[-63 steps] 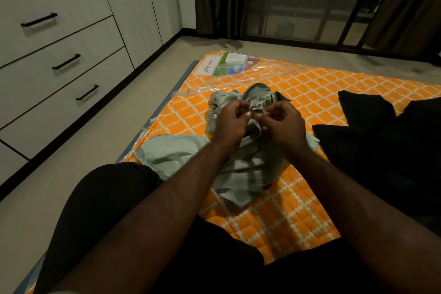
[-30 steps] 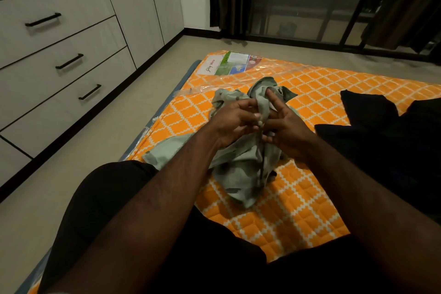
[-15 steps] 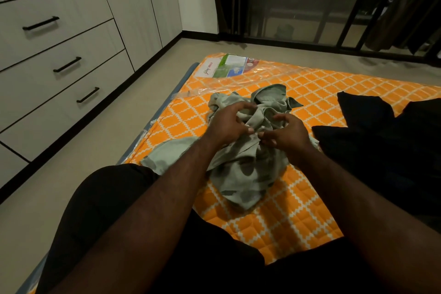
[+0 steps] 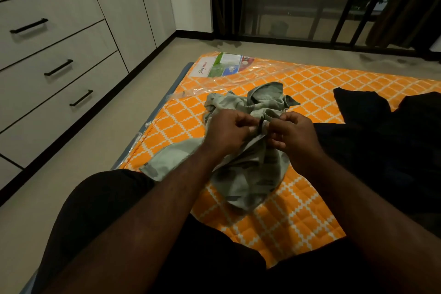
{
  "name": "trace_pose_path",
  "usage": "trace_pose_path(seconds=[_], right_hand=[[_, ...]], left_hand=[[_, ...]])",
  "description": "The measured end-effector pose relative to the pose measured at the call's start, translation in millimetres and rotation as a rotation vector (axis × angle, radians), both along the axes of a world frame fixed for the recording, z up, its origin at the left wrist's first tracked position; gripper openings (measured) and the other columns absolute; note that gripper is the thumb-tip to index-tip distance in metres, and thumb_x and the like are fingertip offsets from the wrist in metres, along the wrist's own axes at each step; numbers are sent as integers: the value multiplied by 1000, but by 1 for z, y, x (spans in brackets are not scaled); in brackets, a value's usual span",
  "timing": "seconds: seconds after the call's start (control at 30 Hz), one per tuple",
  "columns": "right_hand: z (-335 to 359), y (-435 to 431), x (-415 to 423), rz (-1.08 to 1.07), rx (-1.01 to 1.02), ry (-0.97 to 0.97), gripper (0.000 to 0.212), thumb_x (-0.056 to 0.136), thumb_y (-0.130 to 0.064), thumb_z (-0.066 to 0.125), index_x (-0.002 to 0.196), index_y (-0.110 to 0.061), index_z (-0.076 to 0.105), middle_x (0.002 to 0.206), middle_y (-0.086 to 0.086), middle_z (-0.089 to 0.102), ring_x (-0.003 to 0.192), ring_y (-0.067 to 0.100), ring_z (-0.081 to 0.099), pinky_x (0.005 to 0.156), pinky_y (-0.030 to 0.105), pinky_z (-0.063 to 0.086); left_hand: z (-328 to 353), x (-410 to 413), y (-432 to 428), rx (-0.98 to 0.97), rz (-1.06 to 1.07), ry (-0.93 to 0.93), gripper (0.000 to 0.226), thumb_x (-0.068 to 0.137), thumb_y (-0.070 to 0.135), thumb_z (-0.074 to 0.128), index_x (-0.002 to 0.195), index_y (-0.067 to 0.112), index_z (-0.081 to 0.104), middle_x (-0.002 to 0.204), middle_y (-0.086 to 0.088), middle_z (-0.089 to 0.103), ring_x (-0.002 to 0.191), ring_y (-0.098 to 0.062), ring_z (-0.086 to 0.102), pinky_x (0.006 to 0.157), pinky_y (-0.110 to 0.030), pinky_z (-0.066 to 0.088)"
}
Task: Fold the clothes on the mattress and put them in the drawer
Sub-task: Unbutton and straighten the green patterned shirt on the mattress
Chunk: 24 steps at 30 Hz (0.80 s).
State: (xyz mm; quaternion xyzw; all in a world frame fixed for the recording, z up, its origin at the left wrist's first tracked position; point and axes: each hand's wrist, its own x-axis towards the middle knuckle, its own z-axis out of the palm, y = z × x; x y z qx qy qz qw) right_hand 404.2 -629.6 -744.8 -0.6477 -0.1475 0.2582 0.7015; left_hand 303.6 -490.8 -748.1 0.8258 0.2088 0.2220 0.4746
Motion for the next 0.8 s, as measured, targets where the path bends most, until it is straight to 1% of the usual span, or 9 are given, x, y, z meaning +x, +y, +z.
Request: trace_pose_path(seconds=[0.07, 0.13, 0.27, 0.33, 0.43, 0.57, 0.63, 0.73, 0.8], right_hand=[[-1, 2, 0, -1, 4, -26, 26, 86, 6, 68, 81, -12, 50, 70, 9, 53, 60, 19, 56, 52, 31, 52], [-3, 4, 1, 9, 7, -72, 27, 86, 7, 69, 79, -12, 50, 71, 10, 55, 61, 20, 57, 53, 32, 52], [-9, 19, 3, -13, 7, -167, 22, 83, 5, 77, 87, -9, 61, 82, 13, 69, 70, 22, 69, 58, 34, 59], [-15, 27, 6, -46, 7, -185, 21, 82, 4, 79, 91, -6, 64, 82, 14, 72, 69, 22, 71, 56, 31, 57], [-24, 35, 10, -89, -14, -198, 14, 83, 4, 77, 91, -4, 69, 80, 10, 73, 69, 21, 72, 58, 29, 57], [-30, 40, 18, -130, -61, -197, 14, 83, 5, 77, 85, -8, 74, 77, 10, 74, 71, 24, 72, 65, 34, 62], [-32, 43, 22, -141, -80, -194, 16, 82, 4, 78, 83, -11, 74, 76, 10, 74, 70, 25, 71, 66, 37, 61], [-36, 47, 26, -143, -123, -183, 17, 82, 3, 79, 84, -14, 75, 75, 7, 75, 66, 21, 71, 63, 33, 60], [-39, 50, 29, -141, -152, -177, 16, 83, 2, 79, 85, -14, 75, 76, 7, 75, 67, 20, 72, 64, 32, 60]], left_hand=[[-2, -1, 0, 0, 77, -48, 18, 81, 10, 83, 99, 14, 81, 89, 2, 78, 76, -2, 72, 72, -24, 59], [-1, 1, 2, 13, 109, -78, 18, 78, 12, 86, 94, 15, 79, 86, 3, 78, 76, -2, 73, 72, -26, 61], [3, 14, 12, 72, 93, -68, 19, 73, 12, 89, 88, 16, 77, 84, 4, 76, 74, -2, 72, 69, -24, 61], [0, 24, 22, 44, 83, -49, 18, 74, 10, 88, 87, 16, 77, 82, 6, 76, 75, -1, 71, 71, -25, 61], [-9, 36, 32, 1, 55, -20, 15, 76, 8, 86, 87, 16, 79, 81, 6, 76, 77, -3, 72, 77, -31, 62], [-19, 47, 38, -73, 38, 6, 13, 79, 8, 84, 90, 14, 80, 83, 4, 77, 79, -6, 73, 79, -36, 62], [-24, 52, 40, -128, 31, 23, 13, 80, 5, 82, 91, 12, 80, 85, 1, 78, 81, -9, 74, 82, -38, 62], [-34, 55, 44, -200, 26, 48, 15, 82, 2, 79, 94, 12, 80, 88, -1, 78, 85, -11, 74, 85, -39, 62], [-39, 57, 46, -233, 38, 52, 15, 82, 2, 80, 93, 12, 80, 88, -1, 78, 86, -11, 74, 85, -40, 62]])
